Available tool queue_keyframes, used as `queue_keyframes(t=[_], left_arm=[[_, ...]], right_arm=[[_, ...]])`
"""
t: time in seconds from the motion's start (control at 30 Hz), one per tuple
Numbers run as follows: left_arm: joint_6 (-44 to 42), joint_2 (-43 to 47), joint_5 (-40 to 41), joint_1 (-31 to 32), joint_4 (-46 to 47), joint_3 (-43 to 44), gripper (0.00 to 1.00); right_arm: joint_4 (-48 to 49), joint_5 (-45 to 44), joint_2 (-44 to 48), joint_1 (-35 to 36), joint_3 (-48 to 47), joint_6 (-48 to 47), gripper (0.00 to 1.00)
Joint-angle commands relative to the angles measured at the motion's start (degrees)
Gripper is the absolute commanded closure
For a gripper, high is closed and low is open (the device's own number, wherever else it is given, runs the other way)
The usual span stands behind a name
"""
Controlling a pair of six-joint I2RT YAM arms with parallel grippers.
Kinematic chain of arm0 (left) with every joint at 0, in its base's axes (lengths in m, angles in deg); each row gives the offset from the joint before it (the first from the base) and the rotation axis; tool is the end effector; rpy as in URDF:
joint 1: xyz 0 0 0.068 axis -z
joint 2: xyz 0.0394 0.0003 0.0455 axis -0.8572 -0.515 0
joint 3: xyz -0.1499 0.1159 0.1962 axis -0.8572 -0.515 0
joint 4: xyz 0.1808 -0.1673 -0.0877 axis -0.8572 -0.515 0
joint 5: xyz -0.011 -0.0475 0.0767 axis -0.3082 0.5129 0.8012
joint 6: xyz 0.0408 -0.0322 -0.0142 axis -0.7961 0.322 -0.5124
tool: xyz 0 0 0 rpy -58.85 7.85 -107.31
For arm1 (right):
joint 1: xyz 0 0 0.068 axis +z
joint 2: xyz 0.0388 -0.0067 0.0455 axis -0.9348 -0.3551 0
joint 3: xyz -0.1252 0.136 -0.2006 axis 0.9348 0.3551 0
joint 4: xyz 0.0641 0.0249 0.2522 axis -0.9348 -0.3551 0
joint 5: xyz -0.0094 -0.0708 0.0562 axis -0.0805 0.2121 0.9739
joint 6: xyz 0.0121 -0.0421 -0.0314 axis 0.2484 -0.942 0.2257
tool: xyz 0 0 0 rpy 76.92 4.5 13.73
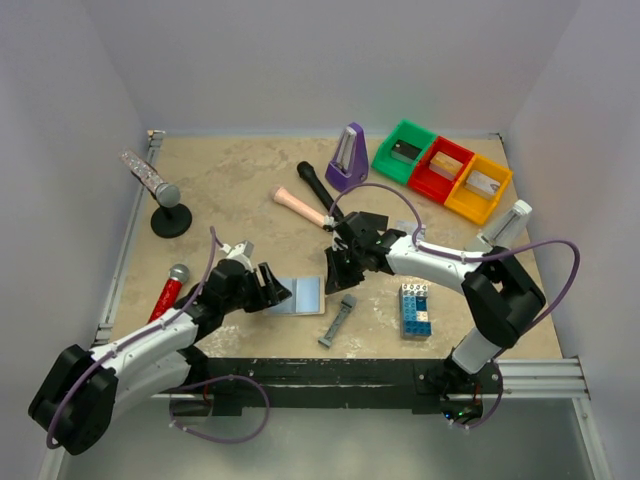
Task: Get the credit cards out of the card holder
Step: Remove the credit card from the card holder.
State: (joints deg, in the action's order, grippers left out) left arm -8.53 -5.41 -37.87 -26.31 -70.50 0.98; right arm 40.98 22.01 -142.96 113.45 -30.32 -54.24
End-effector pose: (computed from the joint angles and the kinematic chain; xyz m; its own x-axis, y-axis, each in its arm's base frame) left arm 0.1474 -0.0995 0.1522 -0.8047 -0.4034 -0.4355 -0.0207 0.7523 -0.6585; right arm 0.2263 0.2342 0.1881 -0.9149 -0.2253 -0.3351 -0.3685 0.8050 0.4649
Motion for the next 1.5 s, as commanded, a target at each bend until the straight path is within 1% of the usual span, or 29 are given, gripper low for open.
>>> queue_keyframes(t=[0.0,0.23,0.33,0.5,0.67,0.73,0.9,1.13,1.27,1.3,1.47], left_arm=[[-1.39,-1.67,-2.11,0.18,4.12,1.19,0.31],[-1.74,-3.26,-1.23,0.1,3.85,1.19,0.31],[-1.83,-4.84,-2.81,0.1,5.61,1.1,0.31],[-2.18,-9.93,-7.29,0.97,9.48,2.33,0.32],[-2.27,-12.75,-9.4,2.12,12.2,4.0,0.32],[-2.09,-12.14,-9.15,2.38,12.21,3.91,0.33],[-1.91,-6.0,-5.81,2.38,11.16,2.6,0.32],[-2.0,2.09,1.75,2.21,2.55,2.68,0.29],[-2.44,1.84,4.21,2.21,-0.27,2.95,0.28],[-2.36,1.32,4.56,2.21,-2.54,2.95,0.28],[-1.74,0.43,5.18,2.21,-2.65,2.07,0.27]], right_arm=[[0.64,1.61,-0.64,0.22,-2.38,-0.34,1.0],[0.55,2.14,-1.16,0.22,-2.64,-0.34,1.0],[0.73,2.49,-1.43,0.22,-2.73,-0.16,1.0],[0.64,3.37,-2.39,0.22,-3.26,-0.34,1.0],[0.29,3.63,-2.66,0.14,-3.7,-0.42,1.0],[-0.06,3.28,-2.49,0.22,-3.79,-0.69,1.0],[-0.59,2.93,-1.69,0.22,-3.7,-1.13,1.0],[-0.59,2.67,-1.52,0.14,-3.52,-1.04,1.0],[-0.41,2.76,-1.78,0.22,-3.61,-1.04,1.0],[-0.33,2.76,-1.87,0.22,-3.52,-0.87,1.0],[-0.33,2.67,-1.78,0.14,-3.52,-1.04,1.0]])
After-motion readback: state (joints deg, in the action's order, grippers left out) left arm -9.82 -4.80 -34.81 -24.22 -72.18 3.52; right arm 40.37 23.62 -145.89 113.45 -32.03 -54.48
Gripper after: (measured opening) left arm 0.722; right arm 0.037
